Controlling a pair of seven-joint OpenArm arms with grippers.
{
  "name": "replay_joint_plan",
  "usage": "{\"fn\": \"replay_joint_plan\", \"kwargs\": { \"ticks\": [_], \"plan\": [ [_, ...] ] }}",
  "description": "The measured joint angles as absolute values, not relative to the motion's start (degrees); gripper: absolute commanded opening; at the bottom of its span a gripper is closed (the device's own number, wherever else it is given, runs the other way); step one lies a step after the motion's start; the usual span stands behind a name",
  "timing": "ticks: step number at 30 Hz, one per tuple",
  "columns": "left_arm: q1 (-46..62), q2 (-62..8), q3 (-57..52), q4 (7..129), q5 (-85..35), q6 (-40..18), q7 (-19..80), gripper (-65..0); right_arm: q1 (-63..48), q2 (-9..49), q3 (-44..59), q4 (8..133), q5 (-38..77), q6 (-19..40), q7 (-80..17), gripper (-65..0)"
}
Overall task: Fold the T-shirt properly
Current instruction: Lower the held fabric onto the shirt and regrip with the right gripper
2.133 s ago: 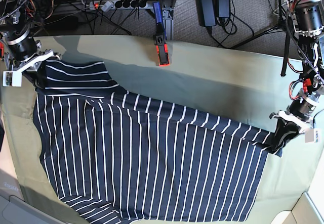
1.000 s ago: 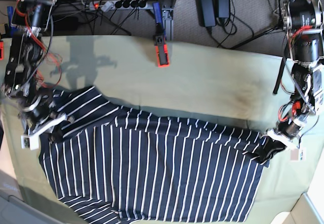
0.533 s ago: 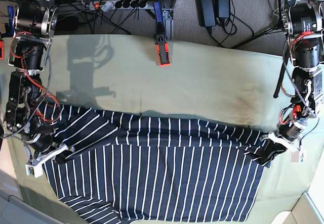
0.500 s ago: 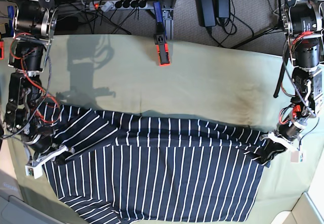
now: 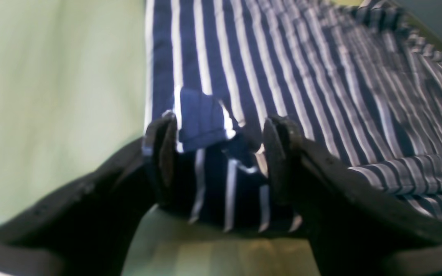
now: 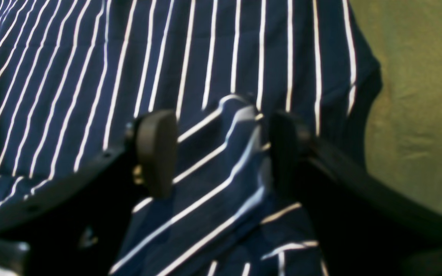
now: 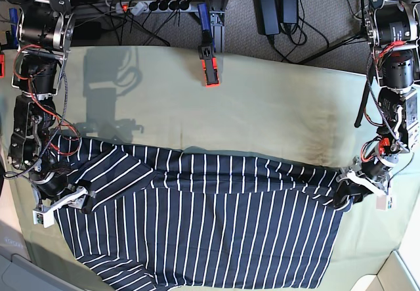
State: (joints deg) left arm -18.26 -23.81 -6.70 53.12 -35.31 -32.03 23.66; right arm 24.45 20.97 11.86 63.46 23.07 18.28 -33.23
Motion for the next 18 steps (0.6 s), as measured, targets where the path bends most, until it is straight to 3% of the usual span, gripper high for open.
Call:
{"fn": "replay_joint_plan", "kwargs": {
  "ticks": [6, 14, 18],
  "plan": [
    [-18.26, -23.86, -6.72, 53.12, -35.42, -31.09, 26.06, -27.0, 24.45, 20.82, 13.15, 63.46, 25.52, 18.26, -33.58, -25.3],
    [-18.28, -25.78, -12.75, 53.12, -40.66, -31.05, 29.04, -27.0, 24.47, 21.32, 30.65, 63.46, 30.35, 18.28, -39.11, -25.3],
    [-18.26, -27.64, -13.10, 53.12, -42.33, -31.03, 30.26, -27.0, 23.62, 23.14, 34.61, 63.46, 33.39, 18.28, -41.65, -25.3]
  ]
}}
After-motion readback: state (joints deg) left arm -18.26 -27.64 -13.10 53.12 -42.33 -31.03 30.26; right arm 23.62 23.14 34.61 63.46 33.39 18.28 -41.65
